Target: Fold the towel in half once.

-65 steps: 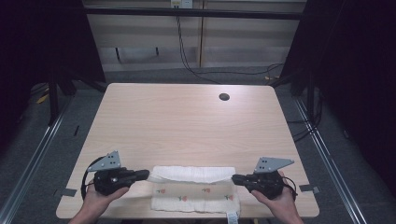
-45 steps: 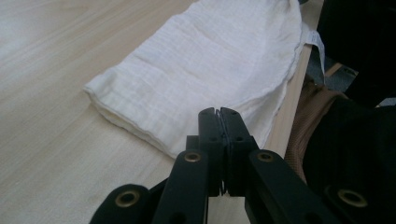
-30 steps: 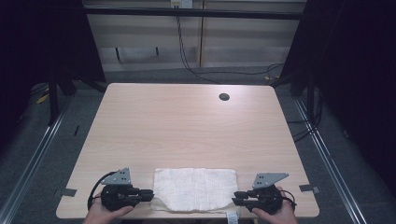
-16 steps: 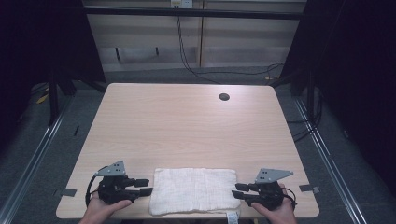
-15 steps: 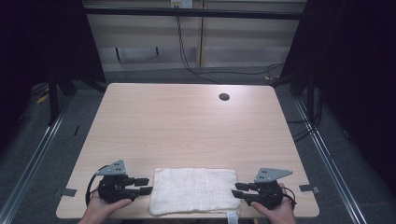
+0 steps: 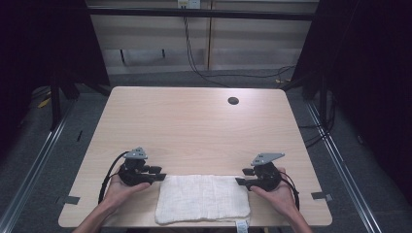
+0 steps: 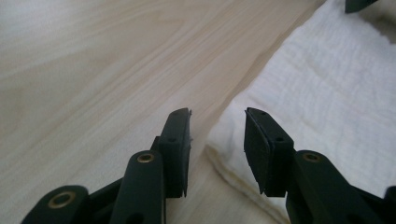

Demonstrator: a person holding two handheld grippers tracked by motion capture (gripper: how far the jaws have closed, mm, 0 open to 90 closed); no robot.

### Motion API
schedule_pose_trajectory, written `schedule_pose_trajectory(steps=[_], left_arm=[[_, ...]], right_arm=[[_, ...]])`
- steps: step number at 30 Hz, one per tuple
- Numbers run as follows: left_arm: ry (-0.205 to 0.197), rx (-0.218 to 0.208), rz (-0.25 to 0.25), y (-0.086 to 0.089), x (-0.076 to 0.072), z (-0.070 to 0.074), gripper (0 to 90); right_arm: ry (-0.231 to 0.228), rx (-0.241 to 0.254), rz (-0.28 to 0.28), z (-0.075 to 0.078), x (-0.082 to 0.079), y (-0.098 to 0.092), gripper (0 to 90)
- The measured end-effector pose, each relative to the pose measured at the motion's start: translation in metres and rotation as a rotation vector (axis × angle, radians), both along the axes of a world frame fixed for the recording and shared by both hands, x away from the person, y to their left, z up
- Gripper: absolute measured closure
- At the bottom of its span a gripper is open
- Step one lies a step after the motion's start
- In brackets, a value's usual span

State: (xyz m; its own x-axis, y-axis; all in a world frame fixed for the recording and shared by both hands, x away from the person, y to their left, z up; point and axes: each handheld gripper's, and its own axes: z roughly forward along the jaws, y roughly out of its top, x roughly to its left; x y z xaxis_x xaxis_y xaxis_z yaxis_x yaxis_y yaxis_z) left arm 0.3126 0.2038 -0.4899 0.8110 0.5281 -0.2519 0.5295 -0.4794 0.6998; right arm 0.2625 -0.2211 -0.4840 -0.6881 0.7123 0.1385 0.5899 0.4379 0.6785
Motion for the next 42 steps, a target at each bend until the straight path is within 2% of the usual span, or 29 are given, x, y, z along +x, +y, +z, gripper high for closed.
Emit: schedule_pose_trajectory(steps=[3, 6, 9, 11, 12, 14, 17, 20, 21, 23, 25, 27, 29, 30, 33, 37, 38, 40, 42], left_arm=[[0.012, -0.002, -0.015, 0.002, 0.001, -0.004, 63.4], [0.019, 0.000, -0.043, 0.000, 0.000, -0.006, 66.3], [0.003, 0.038, -0.053, -0.006, -0.003, -0.008, 71.9], [0.009, 0.035, -0.075, -0.007, -0.002, -0.008, 84.2], [0.011, 0.034, -0.080, -0.008, -0.002, -0.008, 86.5], [0.013, 0.031, -0.074, -0.010, -0.002, -0.008, 88.1], [0.041, 0.010, -0.077, -0.011, -0.001, -0.010, 88.7], [0.049, -0.010, -0.069, -0.014, 0.001, -0.011, 88.8], [0.065, -0.020, -0.068, -0.015, 0.001, -0.011, 88.8], [0.065, -0.013, -0.079, -0.017, 0.000, -0.011, 88.8], [0.065, -0.020, -0.078, -0.025, 0.001, -0.011, 88.8], [0.067, -0.018, -0.083, -0.032, 0.004, -0.012, 88.8], [0.081, -0.030, -0.079, -0.037, 0.009, -0.011, 88.7], [0.069, -0.016, -0.078, -0.040, 0.011, -0.010, 88.7], [0.072, -0.012, -0.089, -0.046, 0.010, -0.011, 88.7], [0.066, -0.026, -0.087, -0.046, 0.010, -0.011, 88.4], [0.057, -0.030, -0.083, -0.045, 0.011, -0.011, 87.9], [0.060, -0.055, -0.069, -0.043, 0.012, -0.011, 83.7], [0.060, -0.065, -0.066, -0.040, 0.012, -0.009, 75.7]], right_arm=[[0.010, 0.015, -0.009, -0.008, 0.004, -0.001, 51.6], [0.025, -0.005, 0.008, -0.012, 0.004, 0.002, 55.6], [0.016, -0.009, 0.021, -0.012, 0.002, 0.004, 62.7], [0.021, 0.005, 0.011, -0.013, 0.002, 0.003, 70.4], [0.022, 0.002, -0.001, -0.013, 0.002, 0.003, 76.2], [0.026, 0.001, 0.010, -0.013, 0.001, 0.001, 84.1], [0.033, -0.003, -0.004, -0.011, 0.001, -0.001, 86.6], [0.043, 0.001, -0.018, -0.011, 0.002, -0.007, 86.9], [0.040, -0.003, -0.021, -0.011, 0.003, -0.010, 87.0], [0.040, -0.005, -0.024, -0.010, 0.002, -0.013, 87.0], [0.044, 0.006, -0.031, -0.010, 0.002, -0.022, 87.0], [0.042, -0.010, -0.043, -0.010, 0.003, -0.027, 87.0], [0.043, 0.005, -0.049, -0.012, 0.005, -0.032, 86.9], [0.049, 0.000, -0.059, -0.011, 0.005, -0.033, 87.0], [0.038, -0.015, -0.066, -0.010, 0.006, -0.041, 86.9], [0.041, -0.007, -0.083, -0.011, 0.003, -0.047, 85.3], [0.024, 0.004, -0.103, -0.011, 0.001, -0.049, 77.6], [0.004, -0.010, -0.121, -0.008, -0.001, -0.048, 66.1], [-0.022, 0.008, -0.148, -0.002, -0.005, -0.049, 60.9]])
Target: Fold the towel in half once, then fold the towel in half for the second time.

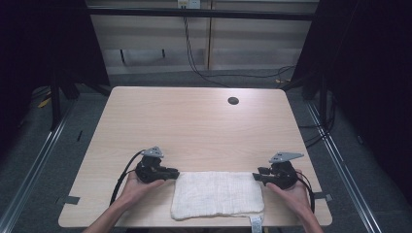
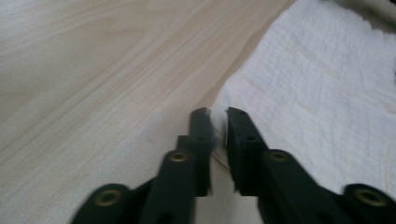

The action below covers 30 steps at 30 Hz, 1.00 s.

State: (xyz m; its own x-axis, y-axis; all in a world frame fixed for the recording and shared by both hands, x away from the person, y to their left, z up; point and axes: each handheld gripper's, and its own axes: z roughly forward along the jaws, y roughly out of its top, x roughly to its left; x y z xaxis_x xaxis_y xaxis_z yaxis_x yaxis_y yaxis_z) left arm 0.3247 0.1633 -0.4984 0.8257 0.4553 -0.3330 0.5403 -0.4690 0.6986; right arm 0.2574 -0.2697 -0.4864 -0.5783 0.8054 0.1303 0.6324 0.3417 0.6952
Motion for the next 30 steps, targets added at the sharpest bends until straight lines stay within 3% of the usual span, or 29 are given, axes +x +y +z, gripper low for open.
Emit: schedule_pose_trajectory(steps=[3, 7, 18, 21, 24, 28, 29, 30], left_arm=[[0.000, -0.034, 0.022, 0.005, 0.002, 0.003, 67.9], [-0.026, -0.040, 0.055, 0.010, 0.004, 0.007, 60.4], [-0.036, -0.026, 0.056, 0.012, 0.007, 0.007, 59.9], [-0.030, -0.027, 0.069, 0.013, 0.009, 0.006, 59.6], [-0.030, -0.025, 0.073, 0.013, 0.010, 0.006, 59.5], [-0.015, -0.038, 0.080, 0.013, 0.011, 0.005, 57.7], [-0.015, -0.038, 0.080, 0.013, 0.011, 0.005, 57.7], [-0.013, -0.042, 0.075, 0.014, 0.011, 0.005, 57.6]], right_arm=[[-0.028, 0.019, -0.015, 0.014, -0.009, 0.003, 56.2], [-0.047, 0.049, 0.048, 0.026, -0.025, 0.021, 56.6], [-0.027, 0.066, 0.301, 0.032, -0.050, 0.120, 60.1], [-0.018, 0.043, 0.345, 0.037, -0.054, 0.149, 60.6], [-0.024, 0.056, 0.394, 0.041, -0.054, 0.172, 60.5], [0.002, 0.052, 0.467, 0.032, -0.048, 0.202, 54.3], [0.002, 0.052, 0.467, 0.032, -0.048, 0.202, 54.3], [0.028, 0.037, 0.487, 0.024, -0.045, 0.214, 52.9]])
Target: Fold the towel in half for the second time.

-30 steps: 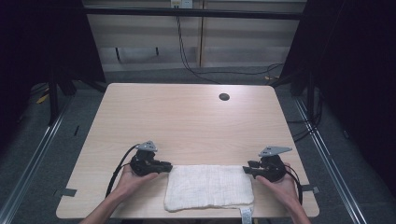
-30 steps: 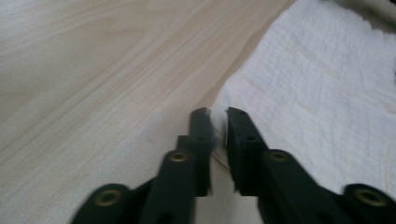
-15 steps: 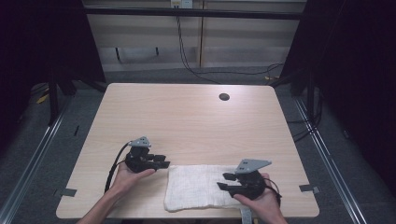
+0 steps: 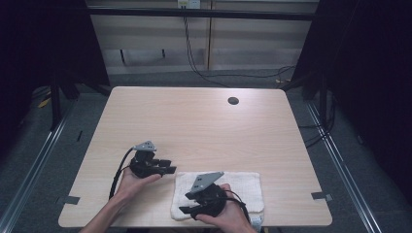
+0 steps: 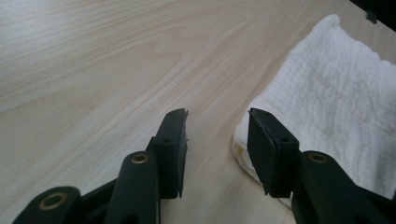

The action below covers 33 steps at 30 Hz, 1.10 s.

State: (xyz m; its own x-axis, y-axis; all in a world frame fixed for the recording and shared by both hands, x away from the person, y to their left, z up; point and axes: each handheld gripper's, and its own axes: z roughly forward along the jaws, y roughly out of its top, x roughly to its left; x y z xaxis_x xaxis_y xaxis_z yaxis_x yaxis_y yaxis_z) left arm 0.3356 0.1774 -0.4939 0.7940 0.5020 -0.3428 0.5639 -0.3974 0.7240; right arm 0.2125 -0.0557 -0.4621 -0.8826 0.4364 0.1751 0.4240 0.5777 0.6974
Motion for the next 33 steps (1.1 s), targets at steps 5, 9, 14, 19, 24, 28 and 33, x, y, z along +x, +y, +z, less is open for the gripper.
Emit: schedule_pose_trajectory(steps=[5, 9, 14, 19, 24, 28, 33], left_arm=[[-0.002, 0.013, -0.012, -0.002, -0.001, 0.000, 56.8], [-0.005, 0.020, -0.022, -0.003, -0.003, 0.000, 56.0], [-0.013, 0.024, -0.018, -0.002, -0.003, 0.001, 55.1], [-0.009, 0.035, -0.028, -0.005, -0.004, -0.001, 54.9], [-0.007, 0.049, -0.058, -0.010, -0.005, -0.004, 56.8], [0.000, 0.070, -0.081, -0.012, -0.005, -0.008, 56.2], [-0.030, 0.087, -0.079, -0.017, -0.007, -0.009, 60.7]], right_arm=[[0.015, -0.032, 0.047, -0.016, 0.006, 0.022, 49.4], [0.016, -0.025, 0.068, -0.025, 0.007, 0.029, 48.1], [-0.037, -0.052, 0.080, -0.033, 0.004, 0.034, 47.7], [-0.125, -0.092, 0.074, -0.034, -0.002, 0.035, 59.3], [-0.119, -0.092, 0.053, -0.033, 0.002, 0.033, 71.1], [-0.106, -0.091, 0.035, -0.033, 0.004, 0.032, 76.9], [-0.083, -0.077, 0.032, -0.033, 0.008, 0.030, 80.5]])
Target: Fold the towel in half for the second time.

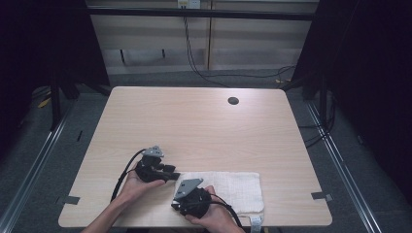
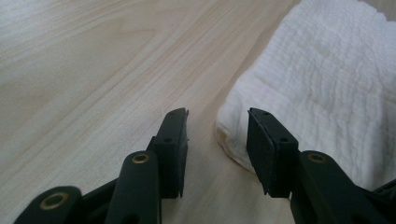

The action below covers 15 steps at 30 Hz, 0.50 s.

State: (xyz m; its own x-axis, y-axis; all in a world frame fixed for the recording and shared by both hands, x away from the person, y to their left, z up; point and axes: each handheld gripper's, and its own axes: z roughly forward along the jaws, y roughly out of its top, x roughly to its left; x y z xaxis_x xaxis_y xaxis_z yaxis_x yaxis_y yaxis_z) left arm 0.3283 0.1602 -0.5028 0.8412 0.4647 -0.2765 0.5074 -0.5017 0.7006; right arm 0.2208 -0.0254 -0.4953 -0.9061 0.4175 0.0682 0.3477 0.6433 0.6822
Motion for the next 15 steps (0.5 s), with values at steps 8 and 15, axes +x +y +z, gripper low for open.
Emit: schedule_pose_trajectory(steps=[8, 15], left_arm=[[-0.024, 0.025, -0.075, -0.012, -0.007, 0.000, 83.5], [0.036, -0.053, -0.051, -0.007, -0.003, 0.002, 87.0]], right_arm=[[0.010, -0.005, -0.010, 0.001, 0.001, 0.000, 81.8], [0.005, -0.007, 0.005, 0.003, 0.002, -0.001, 82.3]])
